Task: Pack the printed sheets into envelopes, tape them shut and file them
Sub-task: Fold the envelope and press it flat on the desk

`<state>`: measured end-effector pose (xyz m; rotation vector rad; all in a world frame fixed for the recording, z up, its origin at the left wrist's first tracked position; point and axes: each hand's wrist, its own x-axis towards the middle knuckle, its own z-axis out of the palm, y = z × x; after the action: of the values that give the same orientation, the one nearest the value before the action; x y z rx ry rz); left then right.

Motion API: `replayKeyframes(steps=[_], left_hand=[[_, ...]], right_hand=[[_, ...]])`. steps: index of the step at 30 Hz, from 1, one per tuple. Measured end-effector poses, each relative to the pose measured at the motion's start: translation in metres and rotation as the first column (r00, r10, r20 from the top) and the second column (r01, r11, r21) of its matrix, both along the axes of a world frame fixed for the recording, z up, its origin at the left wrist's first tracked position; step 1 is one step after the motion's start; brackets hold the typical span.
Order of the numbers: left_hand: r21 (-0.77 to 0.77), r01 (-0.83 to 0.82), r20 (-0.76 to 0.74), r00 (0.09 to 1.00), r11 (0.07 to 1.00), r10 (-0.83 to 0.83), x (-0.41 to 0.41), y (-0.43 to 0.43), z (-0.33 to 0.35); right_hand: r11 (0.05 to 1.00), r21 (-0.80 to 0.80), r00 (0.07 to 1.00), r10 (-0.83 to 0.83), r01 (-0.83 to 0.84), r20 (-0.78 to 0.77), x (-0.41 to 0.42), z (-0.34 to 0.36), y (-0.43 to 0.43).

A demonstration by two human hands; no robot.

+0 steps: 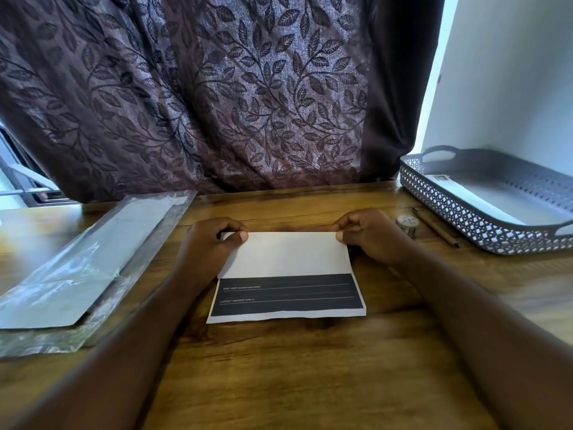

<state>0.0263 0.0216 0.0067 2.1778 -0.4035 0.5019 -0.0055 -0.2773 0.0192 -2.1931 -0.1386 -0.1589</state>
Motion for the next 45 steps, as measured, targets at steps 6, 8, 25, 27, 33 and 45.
replayKeyframes(steps=[6, 8, 25, 27, 33, 45], left_hand=[[0.325, -0.065, 0.159, 0.987, 0.944, 0.013, -0.002, -0.004, 0.001], [0.401, -0.021, 0.192, 0.98, 0.916, -0.061, -0.011, -0.015, 0.008], [0.469, -0.032, 0.291, 0.949, 0.882, -0.12, -0.007, -0.009, 0.009], [0.453, -0.049, 0.287, 0.953, 0.89, -0.094, -0.005, -0.006, 0.009], [0.384, -0.129, 0.284, 0.959, 0.914, 0.016, -0.002, 0.008, 0.003], [0.221, -0.129, -0.022, 0.99, 0.967, 0.137, 0.01, 0.017, 0.002]], right_hand=[[0.986, -0.027, 0.945, -0.148, 0.163, 0.291, -0.01, 0.008, 0.026], [0.977, -0.139, 0.912, -0.092, 0.16, 0.399, -0.018, 0.01, 0.042], [0.988, -0.097, 0.916, -0.076, 0.124, 0.394, -0.007, 0.001, 0.03], [0.988, -0.088, 0.922, -0.088, 0.13, 0.377, -0.004, 0.001, 0.023], [0.973, -0.088, 0.917, -0.17, 0.215, 0.36, 0.004, -0.002, 0.007], [0.977, -0.06, 0.931, -0.174, 0.203, 0.32, 0.004, -0.005, 0.009]])
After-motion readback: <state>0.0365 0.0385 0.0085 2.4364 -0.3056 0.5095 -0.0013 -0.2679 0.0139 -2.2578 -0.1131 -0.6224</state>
